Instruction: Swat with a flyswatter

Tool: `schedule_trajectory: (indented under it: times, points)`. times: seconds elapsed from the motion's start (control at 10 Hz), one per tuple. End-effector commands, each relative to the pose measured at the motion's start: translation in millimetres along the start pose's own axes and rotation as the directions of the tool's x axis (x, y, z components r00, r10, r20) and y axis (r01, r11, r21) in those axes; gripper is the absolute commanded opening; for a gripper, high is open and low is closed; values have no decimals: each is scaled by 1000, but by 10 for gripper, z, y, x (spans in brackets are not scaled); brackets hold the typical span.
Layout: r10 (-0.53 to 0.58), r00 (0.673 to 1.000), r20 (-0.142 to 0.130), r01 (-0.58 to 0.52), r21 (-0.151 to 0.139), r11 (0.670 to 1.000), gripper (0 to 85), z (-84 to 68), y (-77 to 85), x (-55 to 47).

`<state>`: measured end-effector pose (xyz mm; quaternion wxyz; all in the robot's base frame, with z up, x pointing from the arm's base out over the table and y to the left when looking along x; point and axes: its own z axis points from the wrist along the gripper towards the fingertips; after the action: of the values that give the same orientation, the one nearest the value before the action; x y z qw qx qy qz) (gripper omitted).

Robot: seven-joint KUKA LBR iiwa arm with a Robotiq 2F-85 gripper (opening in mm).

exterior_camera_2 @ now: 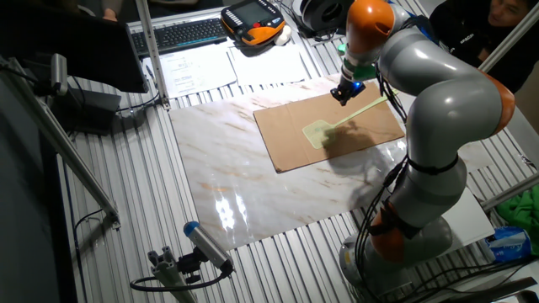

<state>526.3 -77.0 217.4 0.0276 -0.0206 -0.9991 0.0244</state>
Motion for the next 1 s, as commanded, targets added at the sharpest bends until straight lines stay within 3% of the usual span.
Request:
schedule_trajectory:
  times: [0.0, 0.1, 0.3, 0.5, 0.8, 0.9]
  points:
    - [3, 1000, 8, -3, 4, 1000, 0, 32, -20, -11]
    - [2, 1000, 24, -2, 17, 1000, 0, 58, -30, -31]
    - [11, 1000, 29, -11, 5, 1000, 0, 111, 13, -91]
    - [29, 999, 41, -30, 12, 999, 0, 122, 59, -125]
    - [42, 999, 24, -42, 18, 999, 0, 94, 74, -121]
    - [67, 998, -10, -68, -16, 998, 0, 94, 74, -121]
